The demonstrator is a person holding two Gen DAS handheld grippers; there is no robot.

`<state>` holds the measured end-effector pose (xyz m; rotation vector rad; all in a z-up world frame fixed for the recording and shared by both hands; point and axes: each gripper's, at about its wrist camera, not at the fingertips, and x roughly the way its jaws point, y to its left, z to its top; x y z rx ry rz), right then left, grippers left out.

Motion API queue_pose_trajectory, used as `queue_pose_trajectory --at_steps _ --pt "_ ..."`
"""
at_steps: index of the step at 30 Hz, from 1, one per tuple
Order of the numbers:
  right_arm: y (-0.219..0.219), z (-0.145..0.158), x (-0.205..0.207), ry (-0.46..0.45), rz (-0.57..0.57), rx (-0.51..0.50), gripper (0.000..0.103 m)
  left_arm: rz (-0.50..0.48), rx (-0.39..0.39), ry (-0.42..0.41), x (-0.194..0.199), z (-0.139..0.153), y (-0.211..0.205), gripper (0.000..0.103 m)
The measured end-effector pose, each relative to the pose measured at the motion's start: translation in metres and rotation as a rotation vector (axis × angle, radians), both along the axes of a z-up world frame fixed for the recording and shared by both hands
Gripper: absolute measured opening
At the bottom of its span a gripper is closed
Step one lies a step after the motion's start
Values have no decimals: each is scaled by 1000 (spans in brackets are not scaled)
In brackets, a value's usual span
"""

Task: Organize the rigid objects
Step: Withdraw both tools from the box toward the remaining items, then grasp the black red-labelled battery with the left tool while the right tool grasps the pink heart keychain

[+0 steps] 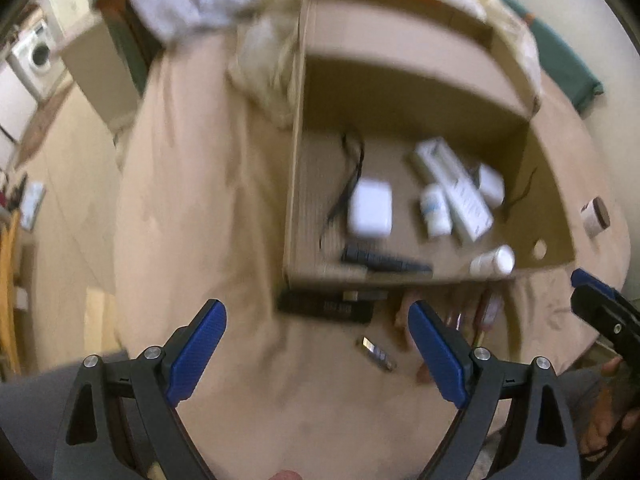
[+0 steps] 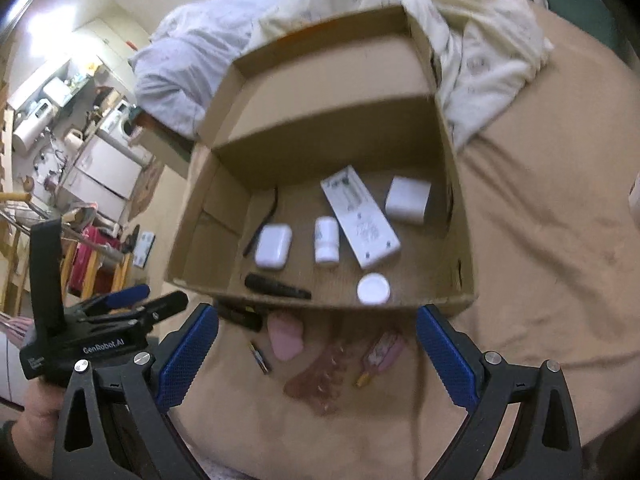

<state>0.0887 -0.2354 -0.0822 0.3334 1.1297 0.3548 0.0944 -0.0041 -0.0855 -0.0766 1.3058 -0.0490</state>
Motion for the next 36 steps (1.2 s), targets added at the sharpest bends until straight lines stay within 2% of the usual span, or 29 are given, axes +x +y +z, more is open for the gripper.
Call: queue_pose_trajectory --at_steps 3,9,15,19,26,28,29,33,36 --pt "6 -10 0 30 23 -27 103 8 23 46 4 -17 1 91" --pt "9 -21 6 83 22 -32 103 -155 97 181 23 -55 -26 91" --pt "11 -27 10 105 26 -53 103 -185 151 233 35 -79 -40 91" --pt "13 -29 11 112 40 -63 103 -189 149 258 39 -91 -43 91" --pt "20 -34 18 127 65 -75 103 -138 122 270 38 -91 -34 90" --pt "23 -36 19 131 74 -80 103 -128 117 272 36 -92 -28 80" --pt "24 -36 20 132 77 -83 103 -128 117 269 36 -92 -25 80" --pt "28 -39 20 140 84 -85 103 -132 102 255 31 -84 -21 80" --pt "28 -44 20 164 93 -60 103 -121 82 236 22 -66 -12 79"
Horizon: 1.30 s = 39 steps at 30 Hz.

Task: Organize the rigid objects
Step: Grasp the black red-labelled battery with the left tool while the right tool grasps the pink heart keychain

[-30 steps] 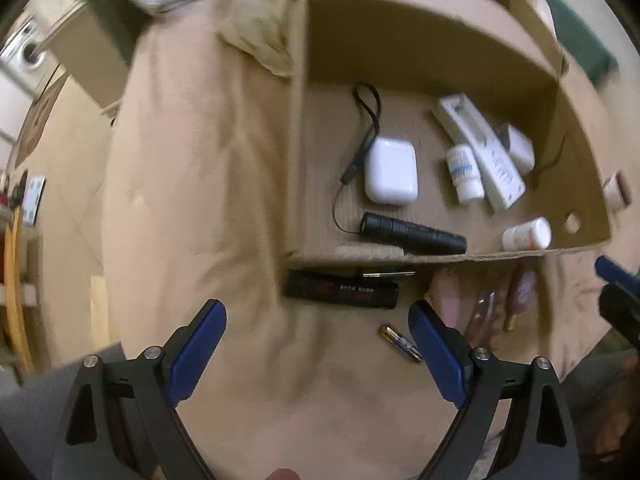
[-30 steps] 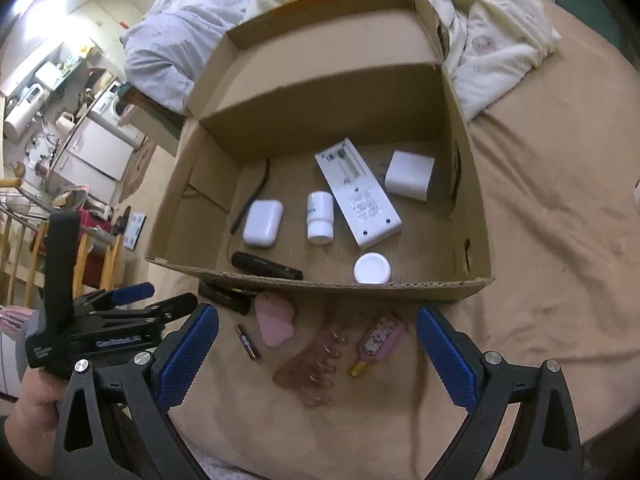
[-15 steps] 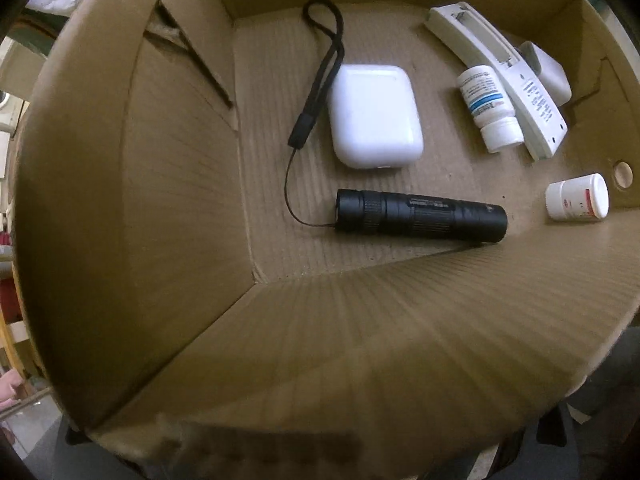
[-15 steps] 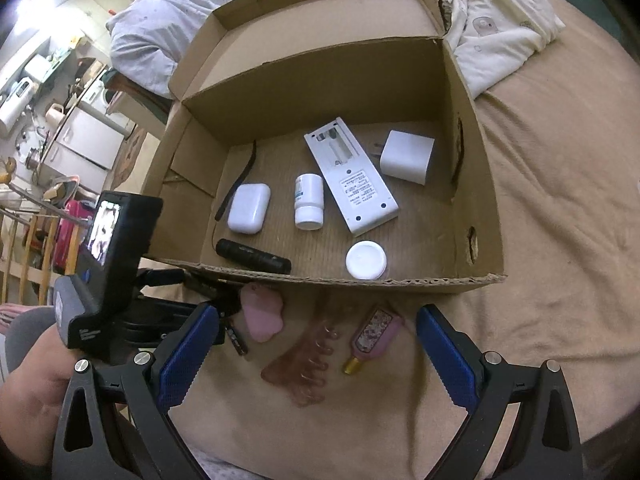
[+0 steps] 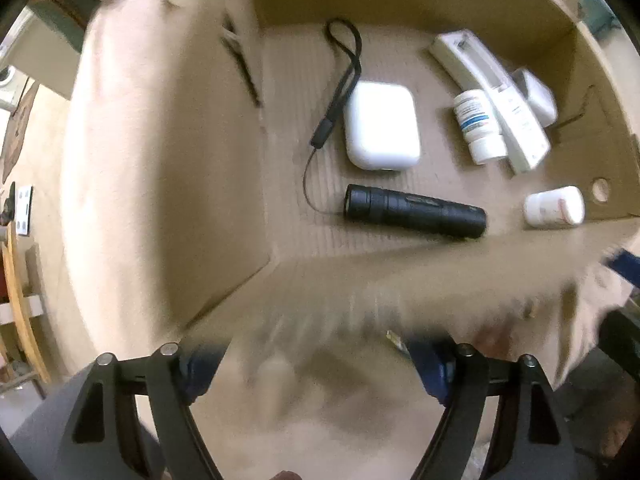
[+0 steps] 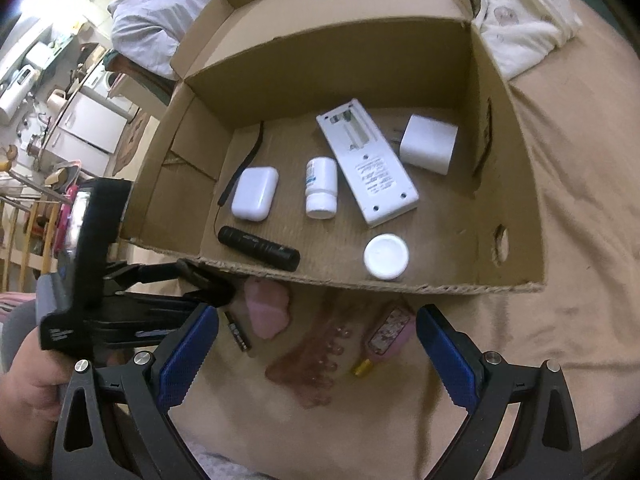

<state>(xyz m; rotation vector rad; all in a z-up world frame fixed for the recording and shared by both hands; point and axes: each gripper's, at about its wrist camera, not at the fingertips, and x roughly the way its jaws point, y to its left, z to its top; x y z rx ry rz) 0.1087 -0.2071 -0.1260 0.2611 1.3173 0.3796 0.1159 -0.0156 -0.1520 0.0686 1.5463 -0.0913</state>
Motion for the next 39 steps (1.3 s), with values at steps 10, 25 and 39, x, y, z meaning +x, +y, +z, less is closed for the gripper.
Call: queue_pose_trajectory --at_steps 10,25,39 --pt "35 -25 10 91 88 47 74 57 -30 -140 -38 60 32 79" --pt "95 -60 15 87 203 -102 64 92 0 -168 -28 56 25 79" --pt "89 -54 -12 31 244 -168 38 95 9 -169 -26 51 20 79"
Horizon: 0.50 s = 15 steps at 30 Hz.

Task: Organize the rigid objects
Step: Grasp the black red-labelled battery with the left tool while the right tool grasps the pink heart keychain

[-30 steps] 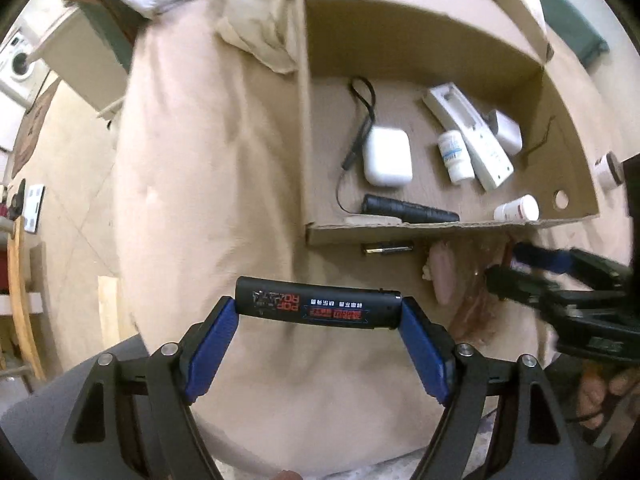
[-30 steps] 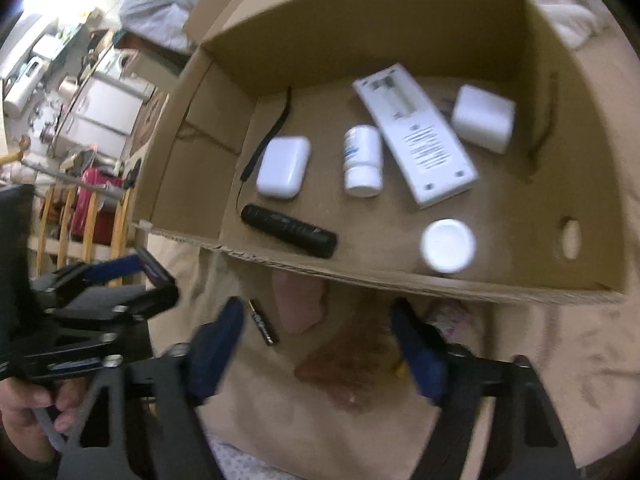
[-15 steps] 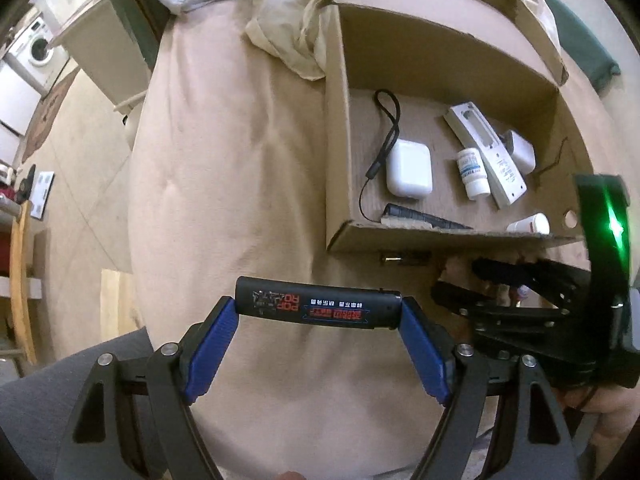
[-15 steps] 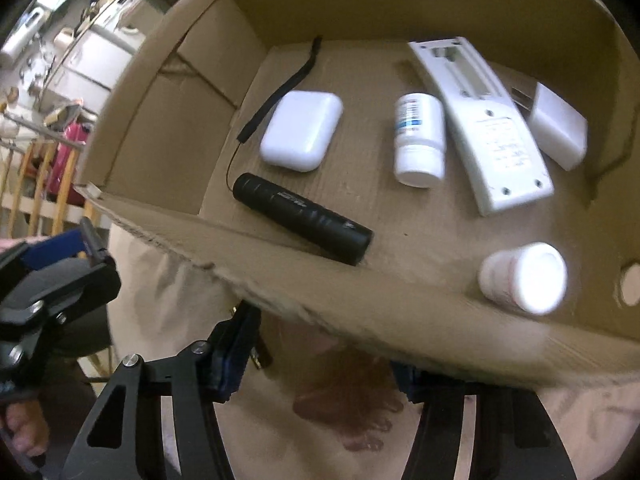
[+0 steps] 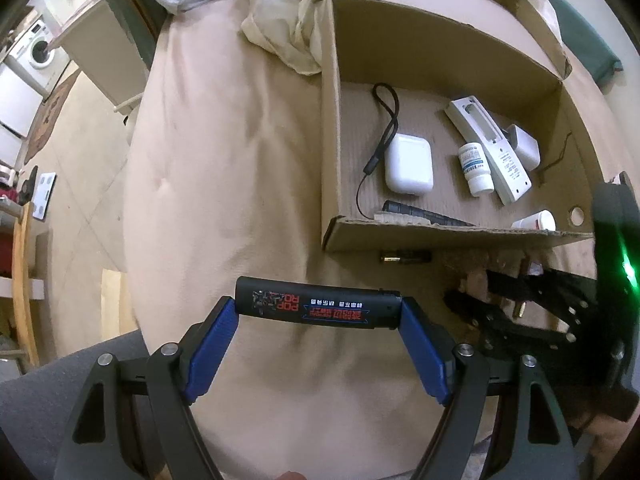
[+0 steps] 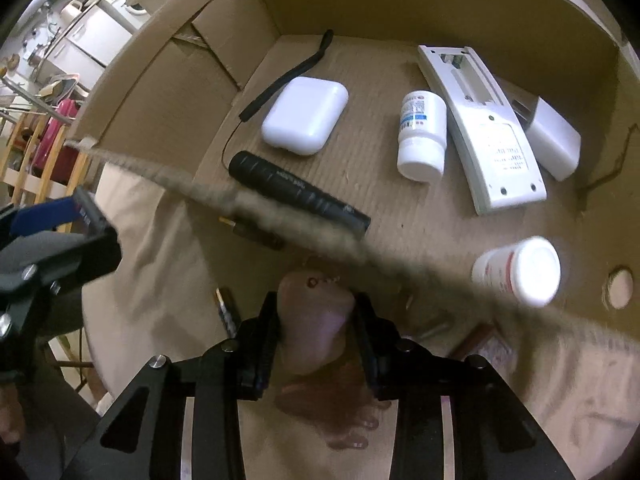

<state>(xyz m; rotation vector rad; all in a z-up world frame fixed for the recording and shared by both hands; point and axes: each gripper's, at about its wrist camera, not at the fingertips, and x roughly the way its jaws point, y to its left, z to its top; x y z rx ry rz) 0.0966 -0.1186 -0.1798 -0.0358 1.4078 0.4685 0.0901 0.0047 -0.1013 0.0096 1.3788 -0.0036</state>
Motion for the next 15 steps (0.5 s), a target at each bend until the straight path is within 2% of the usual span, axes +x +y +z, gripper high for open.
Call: queue_pose_trajectory --at_steps 10,15 --pt "-35 38 -38 -50 -7 88 38 -5 37 -15 -4 1 0 79" --pt "-53 57 -45 -69 -16 128 38 -3 43 -44 -9 7 -1 79"
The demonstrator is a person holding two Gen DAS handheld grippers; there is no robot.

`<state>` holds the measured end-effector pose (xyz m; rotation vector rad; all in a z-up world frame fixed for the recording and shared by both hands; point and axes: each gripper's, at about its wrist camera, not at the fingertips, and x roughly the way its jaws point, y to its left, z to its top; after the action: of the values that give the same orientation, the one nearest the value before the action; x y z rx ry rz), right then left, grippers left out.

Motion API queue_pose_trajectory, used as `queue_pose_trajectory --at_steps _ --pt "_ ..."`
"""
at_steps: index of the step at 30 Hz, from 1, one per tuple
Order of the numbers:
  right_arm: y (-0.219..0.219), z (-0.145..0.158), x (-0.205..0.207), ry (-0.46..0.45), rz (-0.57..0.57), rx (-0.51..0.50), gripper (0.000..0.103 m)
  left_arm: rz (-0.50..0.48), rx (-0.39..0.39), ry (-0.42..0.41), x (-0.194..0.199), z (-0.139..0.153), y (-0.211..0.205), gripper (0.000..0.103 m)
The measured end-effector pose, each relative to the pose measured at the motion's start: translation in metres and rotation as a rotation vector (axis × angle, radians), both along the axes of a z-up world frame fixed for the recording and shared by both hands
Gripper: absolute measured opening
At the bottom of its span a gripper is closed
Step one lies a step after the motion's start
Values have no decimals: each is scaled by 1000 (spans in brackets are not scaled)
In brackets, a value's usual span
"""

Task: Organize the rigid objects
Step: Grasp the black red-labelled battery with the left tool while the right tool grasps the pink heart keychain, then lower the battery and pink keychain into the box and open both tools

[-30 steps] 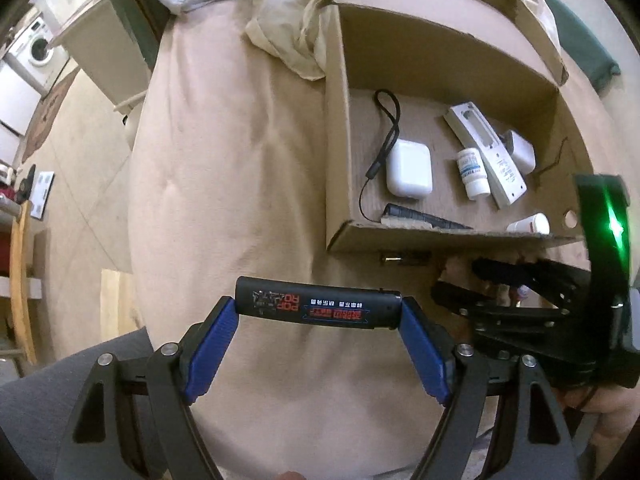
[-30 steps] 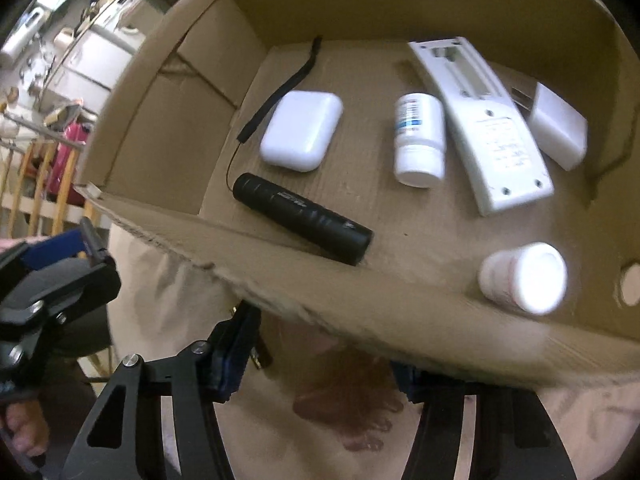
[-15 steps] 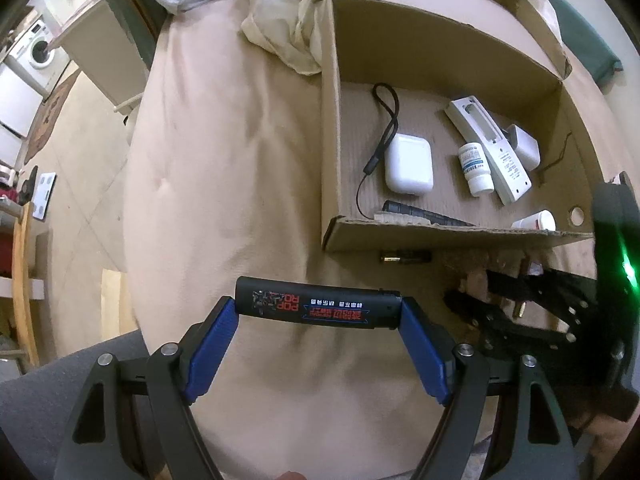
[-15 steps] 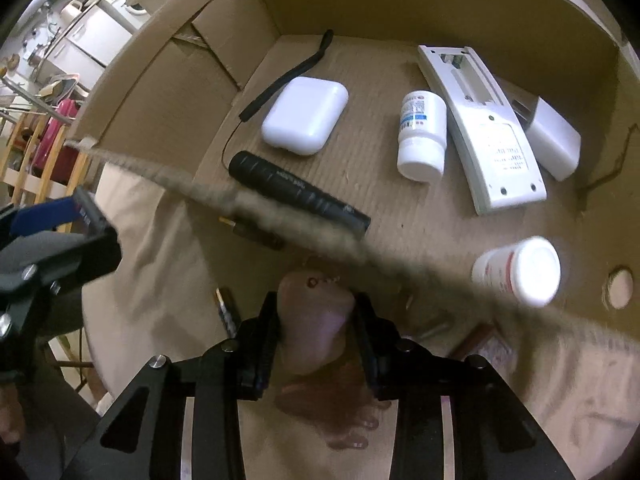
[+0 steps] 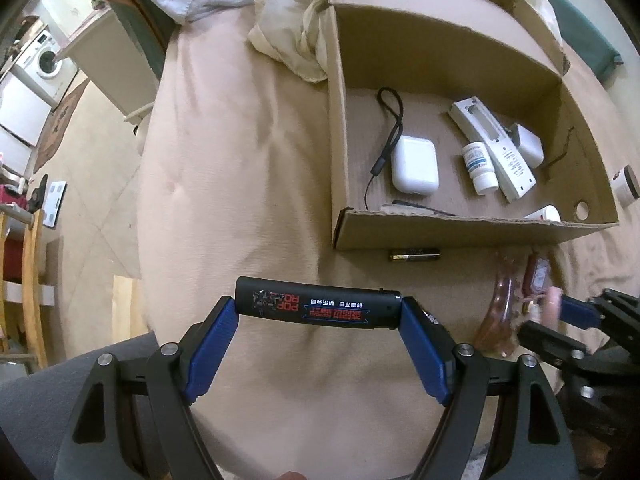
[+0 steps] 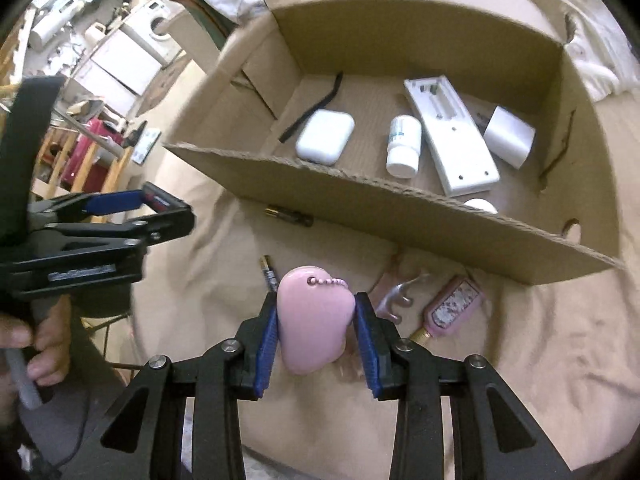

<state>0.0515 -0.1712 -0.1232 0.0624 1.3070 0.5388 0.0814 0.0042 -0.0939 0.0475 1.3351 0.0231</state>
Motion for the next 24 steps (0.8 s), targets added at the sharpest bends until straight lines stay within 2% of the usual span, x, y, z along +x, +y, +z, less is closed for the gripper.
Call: queue_pose_trajectory --at_steps 2,8,14,18,20,24 --pt "-6 14 -3 -21 -7 26 38 -9 3 -20 -2 5 -2 79" --pt "-25 62 1 -158 -68 101 38 -22 -40 -116 -3 36 -10 79" --pt "-41 91 21 -230 -119 112 38 -66 -31 -206 14 70 -24 79" --pt "-44 94 47 -257 -163 82 38 -101 -26 -237 36 81 -41 79" --pt "-46 93 60 -262 -176 68 38 -108 -41 -229 48 81 -49 79" --pt "-47 85 85 -261 -195 36 38 -130 -19 -229 67 75 -65 79"
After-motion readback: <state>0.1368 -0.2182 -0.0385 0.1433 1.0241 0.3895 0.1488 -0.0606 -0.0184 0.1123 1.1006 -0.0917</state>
